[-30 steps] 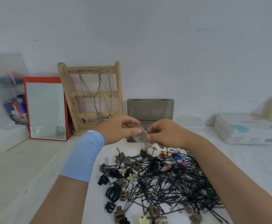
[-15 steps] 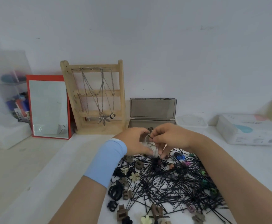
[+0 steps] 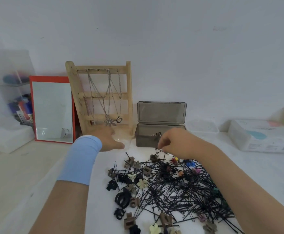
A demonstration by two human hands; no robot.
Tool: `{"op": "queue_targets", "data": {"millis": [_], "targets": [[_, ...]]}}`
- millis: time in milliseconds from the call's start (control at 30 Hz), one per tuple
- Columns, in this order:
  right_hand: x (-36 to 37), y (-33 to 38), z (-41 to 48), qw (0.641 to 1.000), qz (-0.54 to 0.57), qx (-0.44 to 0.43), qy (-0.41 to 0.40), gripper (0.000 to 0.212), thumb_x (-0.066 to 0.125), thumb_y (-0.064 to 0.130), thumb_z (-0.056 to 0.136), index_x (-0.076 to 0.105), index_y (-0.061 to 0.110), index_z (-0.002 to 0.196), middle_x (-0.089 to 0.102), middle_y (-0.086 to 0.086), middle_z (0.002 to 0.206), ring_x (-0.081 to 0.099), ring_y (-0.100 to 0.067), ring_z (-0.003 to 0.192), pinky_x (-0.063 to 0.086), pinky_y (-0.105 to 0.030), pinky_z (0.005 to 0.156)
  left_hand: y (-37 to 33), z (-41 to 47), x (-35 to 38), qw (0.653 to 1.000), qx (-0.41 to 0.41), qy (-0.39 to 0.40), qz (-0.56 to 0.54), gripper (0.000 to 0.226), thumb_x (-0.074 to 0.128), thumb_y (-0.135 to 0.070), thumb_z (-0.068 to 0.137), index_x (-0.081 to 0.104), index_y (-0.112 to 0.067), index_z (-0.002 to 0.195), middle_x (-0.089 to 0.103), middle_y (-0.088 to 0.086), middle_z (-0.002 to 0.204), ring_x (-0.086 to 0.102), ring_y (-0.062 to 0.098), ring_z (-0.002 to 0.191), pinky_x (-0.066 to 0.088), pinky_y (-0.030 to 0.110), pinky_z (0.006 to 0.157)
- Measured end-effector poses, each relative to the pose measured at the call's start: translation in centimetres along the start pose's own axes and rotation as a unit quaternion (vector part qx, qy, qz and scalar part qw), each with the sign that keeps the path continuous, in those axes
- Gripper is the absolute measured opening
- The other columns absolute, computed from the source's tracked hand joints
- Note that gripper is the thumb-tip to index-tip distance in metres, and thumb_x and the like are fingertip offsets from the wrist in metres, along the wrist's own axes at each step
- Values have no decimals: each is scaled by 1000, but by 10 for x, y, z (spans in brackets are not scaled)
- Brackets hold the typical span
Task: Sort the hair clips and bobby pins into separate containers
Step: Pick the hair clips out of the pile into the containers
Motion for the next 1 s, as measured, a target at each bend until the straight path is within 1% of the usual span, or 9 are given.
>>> {"op": "queue_targets", "data": {"millis": [133,200,267,333,467,600,767,867,1000], "targets": [[23,15,6,999,-32,-41,2,20,61,26,95,74,36,106,70,15,111,63,-7,101,53,-30,90,-5,-2,-2,999,-1,-13,34,87,68,-64,77,31,-33,150,29,2,157,30,28,143,30,44,113],[30,15,8,998,-46,-44,9,20,63,31,94,72,36,111,69,14,105,61,-10,95,52,-29,84,-20,-8,-15,994,67,-84,-23,51,71,-49,80,53,-42,127,45,-1,140,46,22,127,42,40,103],[33,13,10,998,-45,-39,29,29,66,32,91,67,35,121,63,15,95,57,-9,86,45,-26,76,-38,-15,-17,985,137,-72,-72,18,70,-32,85,64,-42,98,63,-9,112,60,4,94,48,21,75],[35,11,10,997,-58,-36,41,33,68,31,90,64,35,123,58,16,93,54,-9,87,42,-25,75,-51,-20,-5,986,158,-2,-50,18,68,-22,87,70,-39,93,69,-16,91,65,-2,73,44,12,59],[30,8,8,998,-22,-45,39,21,74,30,84,66,35,103,60,15,101,57,-8,94,46,-23,78,-63,-18,22,990,113,74,36,24,71,-16,85,75,-27,106,74,-11,99,71,8,83,54,24,82],[11,2,5,997,50,-53,11,14,78,25,81,66,33,84,66,14,87,63,-4,78,46,-18,67,-68,-16,25,991,109,66,44,22,71,-13,86,77,-25,103,73,-8,104,70,11,85,55,25,81],[3,-10,1,993,78,-30,85,19,61,16,90,69,26,104,72,9,71,62,-1,53,45,-13,52,-68,-15,10,988,151,18,-18,11,68,-23,88,70,-32,94,69,-19,75,66,1,60,47,18,56],[7,-10,2,995,-14,-25,98,20,63,26,91,74,30,107,72,16,86,62,4,74,48,-17,69,-67,-14,4,983,169,-4,-70,11,63,-22,92,69,-30,86,69,-17,76,68,0,59,52,20,55],[15,6,6,997,-60,-56,-12,23,61,25,95,74,31,112,70,13,115,63,-7,103,51,-29,94,-60,-14,6,981,151,39,-112,10,64,-14,92,69,-22,88,74,-5,76,71,5,63,56,19,57]]}}
Point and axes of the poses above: each hand's wrist, its own z-axis towards the middle knuckle, its own x-axis out of the palm, y = z × x, the point moved 4 cm from there along z, towards the middle knuckle
